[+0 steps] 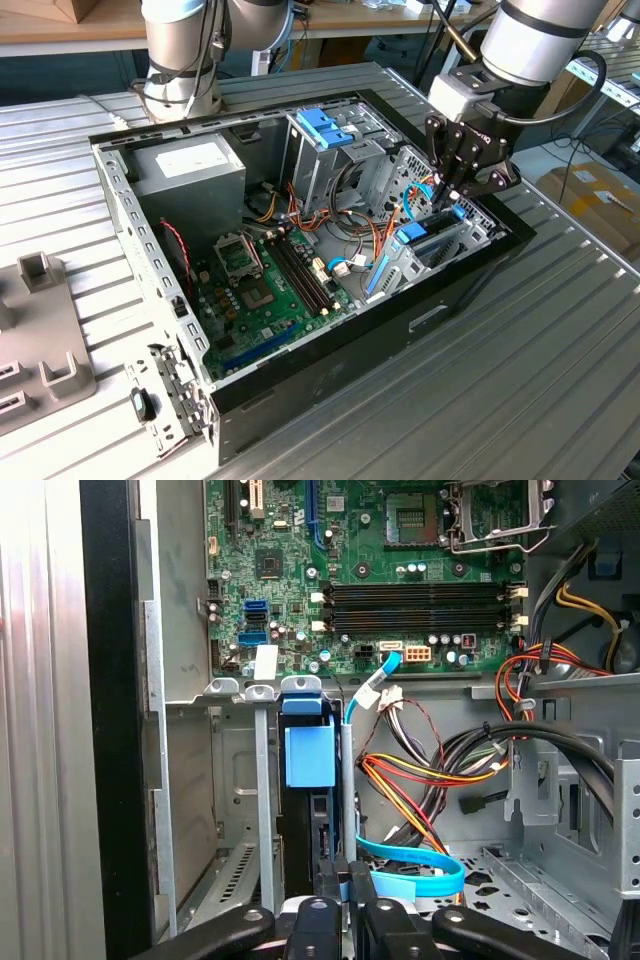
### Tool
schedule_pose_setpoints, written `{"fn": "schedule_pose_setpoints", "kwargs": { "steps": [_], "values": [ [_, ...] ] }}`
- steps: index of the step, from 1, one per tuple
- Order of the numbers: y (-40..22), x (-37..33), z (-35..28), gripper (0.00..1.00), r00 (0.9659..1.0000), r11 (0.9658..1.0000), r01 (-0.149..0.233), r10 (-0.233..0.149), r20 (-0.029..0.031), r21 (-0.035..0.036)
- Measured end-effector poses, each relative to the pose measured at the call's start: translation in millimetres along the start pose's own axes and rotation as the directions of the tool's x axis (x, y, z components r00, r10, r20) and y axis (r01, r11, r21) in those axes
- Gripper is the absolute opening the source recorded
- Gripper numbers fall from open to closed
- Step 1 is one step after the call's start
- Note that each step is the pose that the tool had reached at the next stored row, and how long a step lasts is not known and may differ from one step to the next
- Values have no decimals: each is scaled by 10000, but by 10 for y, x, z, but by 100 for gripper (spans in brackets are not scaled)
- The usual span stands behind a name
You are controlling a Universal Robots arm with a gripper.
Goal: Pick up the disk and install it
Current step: 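Insert the first disk wire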
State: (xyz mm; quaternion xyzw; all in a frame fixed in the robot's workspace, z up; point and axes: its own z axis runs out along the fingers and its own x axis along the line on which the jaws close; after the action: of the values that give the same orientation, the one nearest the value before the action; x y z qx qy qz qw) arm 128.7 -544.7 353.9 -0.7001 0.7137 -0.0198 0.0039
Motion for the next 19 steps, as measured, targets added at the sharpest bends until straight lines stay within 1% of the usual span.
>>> {"fn": "schedule_pose_setpoints", "kwargs": {
  "steps": [2,5,7,8,9,10,12,17,19],
  "values": [
    [3,0,-14,16,10000,10000,-1,1,1,18],
    [14,1,-40,16,10000,10000,1,-1,4,90],
    [42,2,-42,16,10000,9997,7,-7,17,249],
    [49,2,-43,16,10000,9995,9,-10,25,302],
    [59,3,-42,16,10000,9992,18,-20,46,391],
    [85,12,-43,16,10000,9987,40,-43,59,508],
    [146,47,-33,16,9999,9981,106,-110,65,607],
    [157,58,-7,16,9992,9969,397,-403,70,684],
    [164,59,-5,16,9989,9964,465,-472,83,714]
  ]
}}
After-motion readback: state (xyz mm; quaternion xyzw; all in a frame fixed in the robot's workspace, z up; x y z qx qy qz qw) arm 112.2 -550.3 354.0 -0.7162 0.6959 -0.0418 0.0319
